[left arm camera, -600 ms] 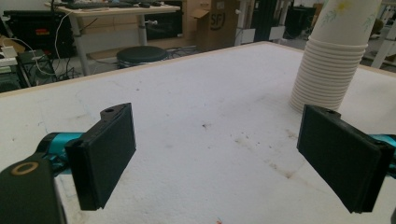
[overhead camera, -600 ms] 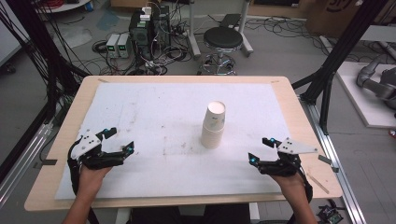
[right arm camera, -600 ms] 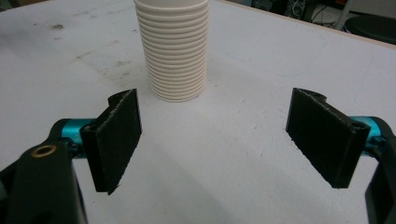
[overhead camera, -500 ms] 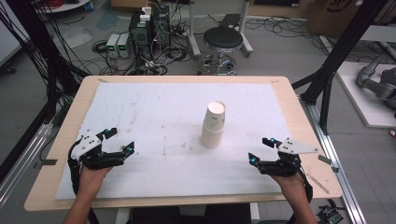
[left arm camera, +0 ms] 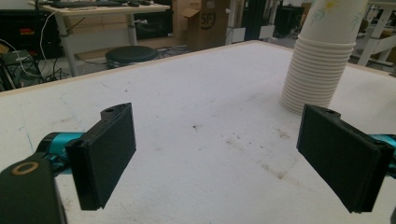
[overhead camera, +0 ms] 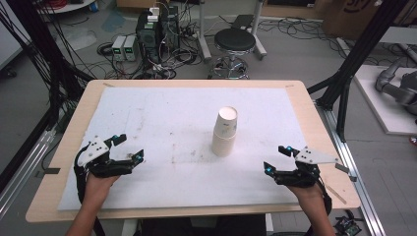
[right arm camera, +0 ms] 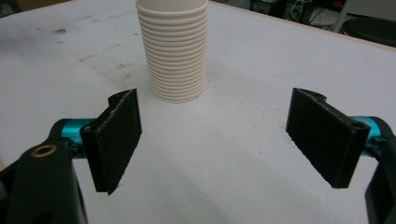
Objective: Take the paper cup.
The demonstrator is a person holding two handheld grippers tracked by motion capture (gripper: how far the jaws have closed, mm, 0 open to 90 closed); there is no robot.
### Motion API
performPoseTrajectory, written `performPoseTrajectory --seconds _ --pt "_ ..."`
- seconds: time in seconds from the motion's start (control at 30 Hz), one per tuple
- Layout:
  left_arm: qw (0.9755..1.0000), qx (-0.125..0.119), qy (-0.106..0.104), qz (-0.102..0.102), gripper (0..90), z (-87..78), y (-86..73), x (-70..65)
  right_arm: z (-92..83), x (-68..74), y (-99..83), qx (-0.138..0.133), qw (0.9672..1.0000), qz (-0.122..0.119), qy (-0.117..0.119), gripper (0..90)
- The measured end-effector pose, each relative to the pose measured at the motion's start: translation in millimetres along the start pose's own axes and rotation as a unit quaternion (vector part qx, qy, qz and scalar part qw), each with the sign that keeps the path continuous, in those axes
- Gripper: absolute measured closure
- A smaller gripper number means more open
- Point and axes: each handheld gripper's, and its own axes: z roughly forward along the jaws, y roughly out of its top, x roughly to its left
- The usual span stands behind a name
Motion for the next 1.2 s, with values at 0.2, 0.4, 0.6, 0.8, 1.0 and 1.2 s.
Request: performPoseTrajectory --seconds 0.2,0.4,0.6,0.8,1.0,1.2 --pt "0.9999 -0.002 -0.011 -0.001 11.7 -0.7 2.9 -1.7 1.2 4.5 1.7 0.002 1.0 -0.003 0.004 18.4" --pt "0.9996 -0.006 -0.028 -0.004 11.7 1.3 13.1 -7.8 0.7 6.0 3.2 0.002 1.0 -0.005 0.006 18.4" --pt "0.9977 -0.016 -0.065 -0.009 10.8 10.5 35.1 -17.1 1.7 6.9 1.6 0.009 0.9999 -0.006 0.01 18.4" --pt "0.9951 -0.009 -0.098 -0.002 11.2 31.0 62.0 -26.8 -0.1 7.4 3.8 0.005 0.9999 -0.007 0.013 18.4" --pt "0.9913 0.006 -0.13 0.018 11.3 54.1 86.0 -40.3 0.0 7.2 3.7 0.008 0.9998 -0.005 0.016 18.5" --pt "0.9859 0.026 -0.163 0.029 11.3 75.8 103.2 -52.3 0.5 7.0 3.7 0.009 0.9998 -0.008 0.018 18.4"
